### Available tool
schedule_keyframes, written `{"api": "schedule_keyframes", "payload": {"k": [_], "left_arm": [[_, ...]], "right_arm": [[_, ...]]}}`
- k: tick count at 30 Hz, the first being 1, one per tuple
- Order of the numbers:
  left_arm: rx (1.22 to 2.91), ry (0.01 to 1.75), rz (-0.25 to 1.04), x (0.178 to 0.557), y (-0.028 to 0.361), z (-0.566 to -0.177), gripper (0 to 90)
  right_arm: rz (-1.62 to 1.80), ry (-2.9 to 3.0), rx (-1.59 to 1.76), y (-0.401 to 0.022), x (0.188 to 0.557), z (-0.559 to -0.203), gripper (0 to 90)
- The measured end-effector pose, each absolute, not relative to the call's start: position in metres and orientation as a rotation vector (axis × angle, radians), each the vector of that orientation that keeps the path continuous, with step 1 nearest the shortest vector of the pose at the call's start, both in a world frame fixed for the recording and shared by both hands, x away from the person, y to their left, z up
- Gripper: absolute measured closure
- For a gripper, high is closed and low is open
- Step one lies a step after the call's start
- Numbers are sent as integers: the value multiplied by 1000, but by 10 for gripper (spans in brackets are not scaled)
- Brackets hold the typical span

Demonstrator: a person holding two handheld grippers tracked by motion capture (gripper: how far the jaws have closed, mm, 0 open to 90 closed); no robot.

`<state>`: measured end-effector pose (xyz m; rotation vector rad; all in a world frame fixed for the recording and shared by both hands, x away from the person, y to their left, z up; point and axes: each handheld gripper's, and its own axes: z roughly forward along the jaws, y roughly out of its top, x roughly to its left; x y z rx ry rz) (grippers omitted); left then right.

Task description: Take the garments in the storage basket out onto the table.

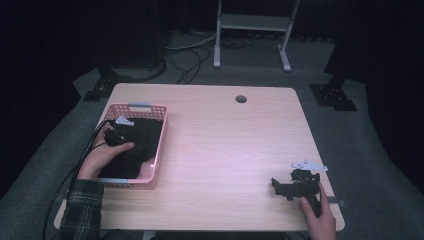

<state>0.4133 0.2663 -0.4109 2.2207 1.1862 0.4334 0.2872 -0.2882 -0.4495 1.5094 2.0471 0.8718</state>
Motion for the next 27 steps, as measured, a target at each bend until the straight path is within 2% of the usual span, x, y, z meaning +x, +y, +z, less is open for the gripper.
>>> {"api": "schedule_keyframes", "payload": {"k": [21, 27], "left_arm": [[2245, 1229, 415, 415, 266, -415, 2], [2267, 1222, 445, 413, 266, -414, 72]], "right_arm": [[872, 2047, 1509, -288, 287, -450, 0], [872, 2047, 1509, -288, 287, -449, 0]]}}
